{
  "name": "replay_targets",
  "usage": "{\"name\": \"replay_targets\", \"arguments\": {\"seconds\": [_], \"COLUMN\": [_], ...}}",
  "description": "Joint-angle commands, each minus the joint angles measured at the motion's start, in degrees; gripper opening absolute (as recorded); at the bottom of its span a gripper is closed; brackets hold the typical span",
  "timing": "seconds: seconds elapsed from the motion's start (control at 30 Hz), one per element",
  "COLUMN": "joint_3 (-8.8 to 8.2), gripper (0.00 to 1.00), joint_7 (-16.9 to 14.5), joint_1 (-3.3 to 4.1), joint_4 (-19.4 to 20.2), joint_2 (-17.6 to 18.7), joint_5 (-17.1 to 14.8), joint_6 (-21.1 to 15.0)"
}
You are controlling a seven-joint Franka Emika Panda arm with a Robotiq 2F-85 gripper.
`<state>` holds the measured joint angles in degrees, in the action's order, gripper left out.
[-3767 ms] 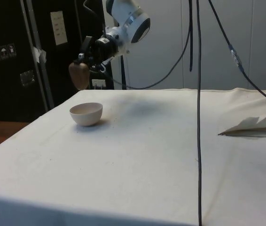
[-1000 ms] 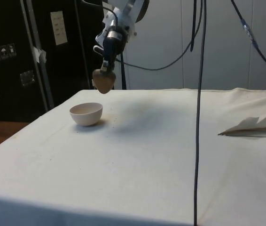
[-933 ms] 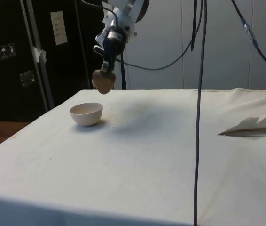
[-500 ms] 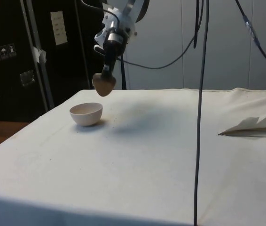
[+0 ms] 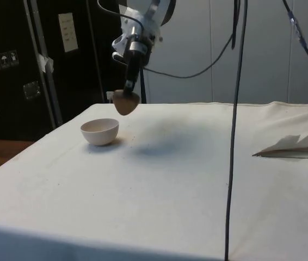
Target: Pour the coffee beans from the cup into the bowl.
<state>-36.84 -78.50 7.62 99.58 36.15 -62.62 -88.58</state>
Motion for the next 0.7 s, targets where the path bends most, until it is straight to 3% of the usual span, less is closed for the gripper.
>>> {"name": "replay_targets", "arguments": {"seconds": [0.0, 0.1, 0.13, 0.17, 0.43, 0.47, 0.5, 0.67], "joint_3": [-0.52, 0.34, 0.8, 0.57, 2.75, 3.21, 2.98, 4.47], "gripper": [0.0, 0.0, 0.0, 0.0, 0.0, 0.0, 0.0, 0.0], "joint_7": [-0.29, -1.03, -0.86, -1.26, -2.92, -2.86, -3.15, -4.24], "joint_1": [0.97, 1.03, 0.17, 1.09, 1.03, 0.23, 1.03, 0.97], "joint_4": [1.2, 3.04, 2.01, 3.55, 7.91, 6.99, 8.42, 11.29], "joint_2": [-0.8, -2.12, -1.38, -2.46, -5.39, -4.76, -5.73, -7.45], "joint_5": [0.29, 1.38, 1.15, 1.66, 3.95, 3.72, 4.18, 5.27], "joint_6": [-1.83, -3.9, -2.18, -4.47, -9.4, -7.85, -10.03, -13.52]}}
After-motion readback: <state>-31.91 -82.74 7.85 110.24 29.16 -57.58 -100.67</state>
